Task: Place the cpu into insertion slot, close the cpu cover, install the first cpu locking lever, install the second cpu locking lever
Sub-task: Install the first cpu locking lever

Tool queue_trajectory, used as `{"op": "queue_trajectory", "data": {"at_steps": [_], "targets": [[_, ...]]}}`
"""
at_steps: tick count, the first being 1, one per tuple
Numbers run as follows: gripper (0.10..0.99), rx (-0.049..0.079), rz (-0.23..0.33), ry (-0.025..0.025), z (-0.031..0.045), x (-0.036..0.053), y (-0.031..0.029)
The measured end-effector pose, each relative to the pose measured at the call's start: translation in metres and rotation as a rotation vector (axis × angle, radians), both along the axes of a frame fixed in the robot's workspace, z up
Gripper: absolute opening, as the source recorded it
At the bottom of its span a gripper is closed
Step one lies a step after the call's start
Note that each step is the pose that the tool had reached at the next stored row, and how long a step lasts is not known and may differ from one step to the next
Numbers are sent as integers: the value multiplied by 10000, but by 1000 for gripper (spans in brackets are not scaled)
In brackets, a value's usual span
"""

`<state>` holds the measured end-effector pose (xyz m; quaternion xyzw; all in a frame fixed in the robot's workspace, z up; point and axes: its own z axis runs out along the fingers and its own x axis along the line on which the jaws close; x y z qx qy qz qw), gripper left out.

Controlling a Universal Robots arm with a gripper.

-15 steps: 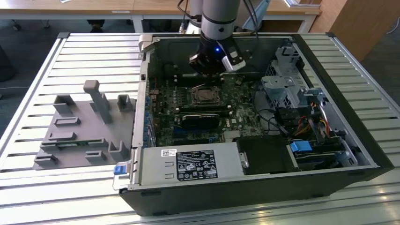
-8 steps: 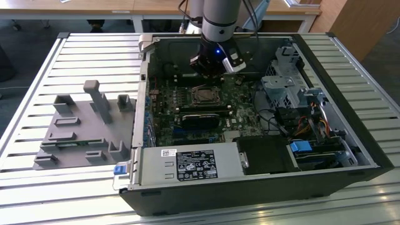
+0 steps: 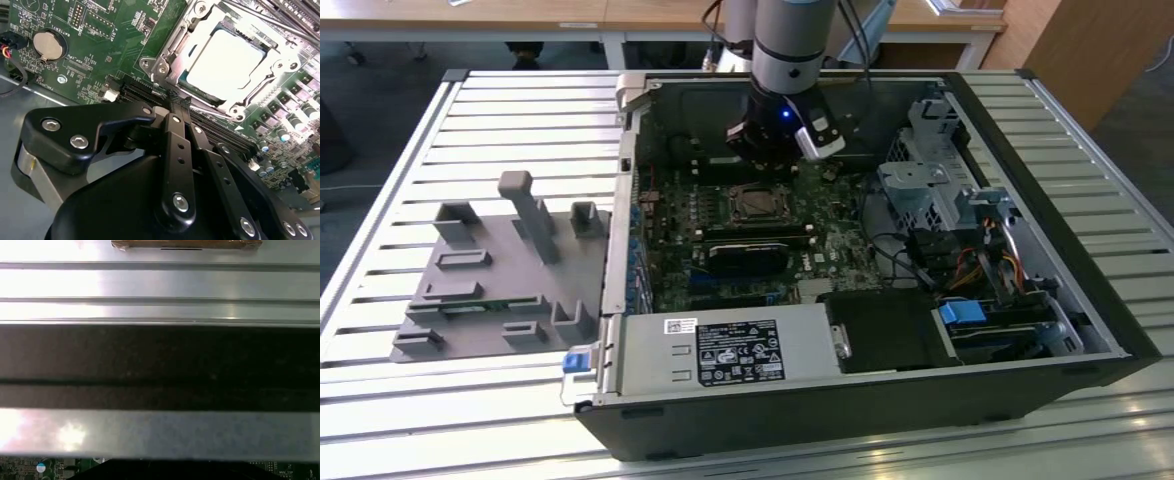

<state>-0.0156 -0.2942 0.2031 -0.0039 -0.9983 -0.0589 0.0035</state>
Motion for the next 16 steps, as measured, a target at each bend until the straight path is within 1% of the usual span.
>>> {"op": "queue_trajectory", "data": {"at_steps": [6,16], "targets": [[114,-1,-1,0,-39,5,1],[114,-1,0,0,-29,6,1]]}}
